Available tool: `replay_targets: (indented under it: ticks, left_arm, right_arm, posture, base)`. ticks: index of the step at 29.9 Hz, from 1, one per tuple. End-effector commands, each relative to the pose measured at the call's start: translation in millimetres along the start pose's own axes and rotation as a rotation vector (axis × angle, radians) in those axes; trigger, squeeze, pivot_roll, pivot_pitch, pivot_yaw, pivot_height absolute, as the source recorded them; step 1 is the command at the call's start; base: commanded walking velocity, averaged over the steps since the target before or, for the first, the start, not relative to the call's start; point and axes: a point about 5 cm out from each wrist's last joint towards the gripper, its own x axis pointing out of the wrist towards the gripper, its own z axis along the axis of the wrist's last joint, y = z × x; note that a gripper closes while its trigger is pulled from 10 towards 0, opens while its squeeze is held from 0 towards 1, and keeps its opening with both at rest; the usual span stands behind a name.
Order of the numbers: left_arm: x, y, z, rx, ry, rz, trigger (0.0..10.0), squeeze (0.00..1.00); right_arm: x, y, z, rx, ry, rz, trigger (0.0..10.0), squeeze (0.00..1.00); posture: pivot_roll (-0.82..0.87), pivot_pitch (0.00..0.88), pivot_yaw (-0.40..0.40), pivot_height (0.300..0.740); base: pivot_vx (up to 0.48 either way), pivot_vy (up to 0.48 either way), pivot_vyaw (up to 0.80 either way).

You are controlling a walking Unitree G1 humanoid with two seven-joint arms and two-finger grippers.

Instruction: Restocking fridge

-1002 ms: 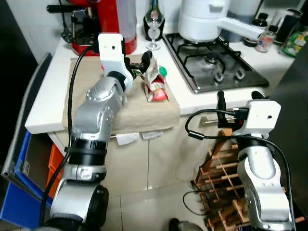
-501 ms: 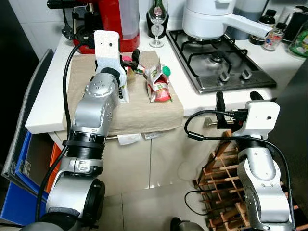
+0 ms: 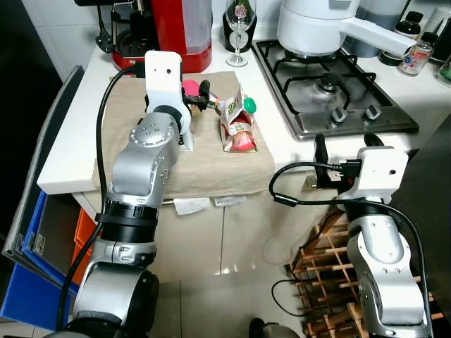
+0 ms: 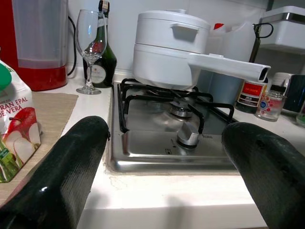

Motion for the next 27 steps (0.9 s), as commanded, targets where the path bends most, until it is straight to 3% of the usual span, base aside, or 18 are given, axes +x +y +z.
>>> replay_targets:
  ticks: [1,7,27]
  left_arm:
    - [-2.9,2.7,1.2,-0.002,0.005,0.01,10.0,0.0]
    - [-10.4,10.1,3.0,0.01,0.016,0.039,10.0,0.0]
    - [-9.5,-2.7,-37.5,-0.021,0.163,-0.008,10.0,0.0]
  right_arm:
    - [2.4,-1.6,0.4,0.002,-0.002,-0.002,10.0,0.15]
    - [6.4,2.0,-0.6,0.006,-0.005,0.021,10.0,0.15]
    - [11.6,1.7,-3.2,0.007,-0.011,0.025,10.0,0.15]
  posture:
    - [-0.11,0.042,0.004,0.74]
    - [-0.09,0.022,-0.007,0.74]
    - [-0.1,0.0,-0.001,0.74]
  base:
    - [0.0,0.0,0.0]
    - [0.0,0.0,0.0]
    - [0.0,0.0,0.0]
